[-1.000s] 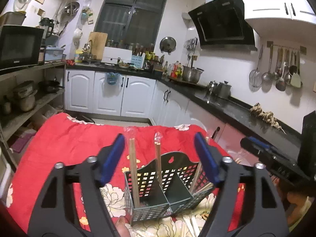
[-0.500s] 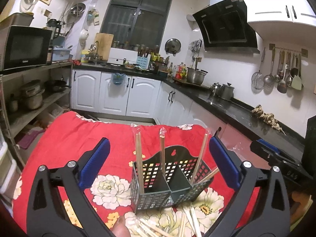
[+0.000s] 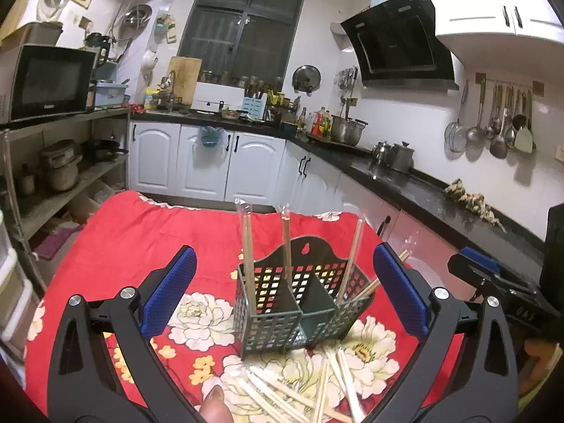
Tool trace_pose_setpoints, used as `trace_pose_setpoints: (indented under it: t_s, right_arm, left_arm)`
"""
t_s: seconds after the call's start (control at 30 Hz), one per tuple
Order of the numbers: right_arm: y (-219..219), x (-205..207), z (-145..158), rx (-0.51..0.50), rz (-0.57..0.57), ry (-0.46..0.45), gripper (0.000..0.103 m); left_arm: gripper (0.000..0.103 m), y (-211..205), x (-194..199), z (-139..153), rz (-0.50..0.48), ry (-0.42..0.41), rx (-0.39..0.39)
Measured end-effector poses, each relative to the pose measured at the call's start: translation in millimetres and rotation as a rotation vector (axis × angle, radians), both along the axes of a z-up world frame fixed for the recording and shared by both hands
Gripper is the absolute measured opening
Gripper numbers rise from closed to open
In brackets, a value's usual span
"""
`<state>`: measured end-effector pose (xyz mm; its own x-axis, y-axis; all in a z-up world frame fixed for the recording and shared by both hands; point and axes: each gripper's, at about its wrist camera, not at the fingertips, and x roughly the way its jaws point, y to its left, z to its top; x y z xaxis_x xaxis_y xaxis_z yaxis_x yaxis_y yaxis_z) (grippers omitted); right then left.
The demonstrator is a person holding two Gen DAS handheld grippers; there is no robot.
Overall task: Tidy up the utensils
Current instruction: 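Withdraw both open tools from the caddy back toward the chopstick pile, then lower the left tool onto a wrapped chopstick and close it while the right tool grasps another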
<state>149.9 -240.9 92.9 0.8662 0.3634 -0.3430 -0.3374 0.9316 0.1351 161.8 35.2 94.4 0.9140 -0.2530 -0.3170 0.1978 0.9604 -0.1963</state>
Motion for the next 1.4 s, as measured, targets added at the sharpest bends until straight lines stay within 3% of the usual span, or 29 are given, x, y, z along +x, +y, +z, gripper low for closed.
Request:
trace_pose_setpoints:
  t_s: [1.03, 1.4]
  right_arm:
    - [-3, -7, -41, -0.018, 0.002, 0.106, 0.076]
    - [-1, 3, -67, -0.065, -0.011, 0.164, 0.076]
  left_arm:
    - [0.092, 13, -18, -54, 0.042, 0.152, 0.005]
    - [0.092, 12, 1, -99, 0.045, 0.301, 0.008]
